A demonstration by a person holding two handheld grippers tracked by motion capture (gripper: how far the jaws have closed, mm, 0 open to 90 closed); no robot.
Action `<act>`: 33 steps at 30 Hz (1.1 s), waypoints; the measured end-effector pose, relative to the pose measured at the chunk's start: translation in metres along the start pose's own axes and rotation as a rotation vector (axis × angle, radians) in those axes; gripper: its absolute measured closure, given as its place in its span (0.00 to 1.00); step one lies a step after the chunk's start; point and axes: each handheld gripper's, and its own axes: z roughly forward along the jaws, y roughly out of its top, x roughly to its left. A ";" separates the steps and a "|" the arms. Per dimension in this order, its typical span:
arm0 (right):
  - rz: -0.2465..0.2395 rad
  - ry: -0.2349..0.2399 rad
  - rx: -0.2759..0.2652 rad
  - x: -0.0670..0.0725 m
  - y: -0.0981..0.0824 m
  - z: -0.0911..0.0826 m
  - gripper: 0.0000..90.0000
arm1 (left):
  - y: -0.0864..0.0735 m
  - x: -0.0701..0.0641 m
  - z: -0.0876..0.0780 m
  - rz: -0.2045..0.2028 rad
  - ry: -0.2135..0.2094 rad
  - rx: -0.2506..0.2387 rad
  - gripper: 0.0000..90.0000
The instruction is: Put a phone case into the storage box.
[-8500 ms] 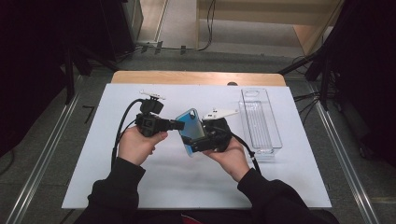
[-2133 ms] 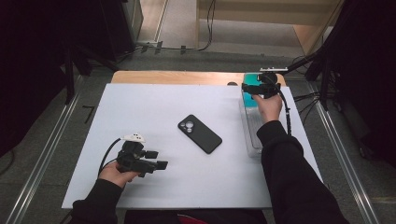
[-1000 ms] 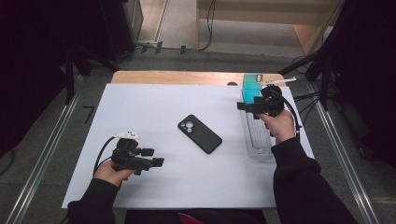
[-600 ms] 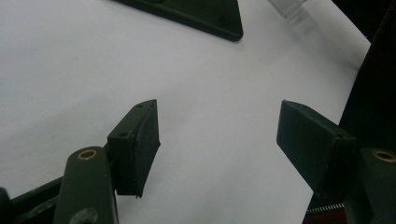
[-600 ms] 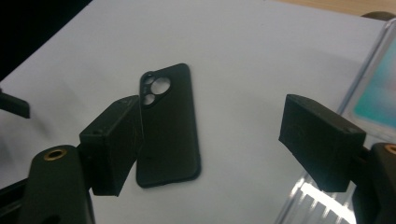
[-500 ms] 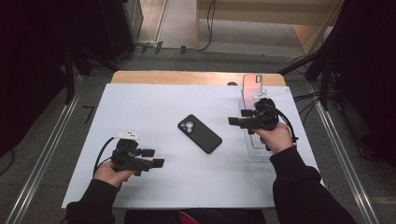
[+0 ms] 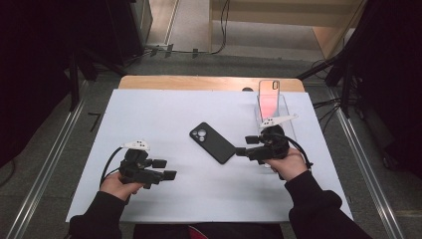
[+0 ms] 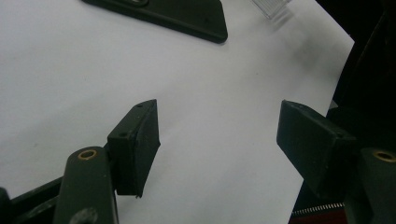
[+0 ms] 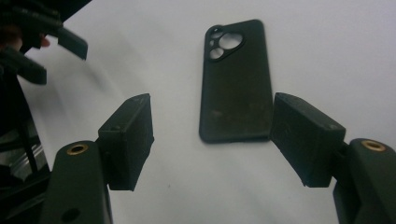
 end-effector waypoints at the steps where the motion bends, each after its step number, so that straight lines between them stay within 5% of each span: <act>1: -0.007 0.003 0.004 0.002 -0.003 0.001 0.32 | 0.000 0.000 0.000 -0.002 -0.002 -0.001 0.33; 27: -0.144 0.064 0.081 0.026 -0.066 -0.001 0.29 | -0.010 -0.006 -0.003 0.015 -0.007 -0.029 0.30; 33: -0.120 0.056 0.095 0.023 -0.078 -0.005 0.29 | -0.013 -0.005 -0.004 0.003 -0.007 -0.037 0.30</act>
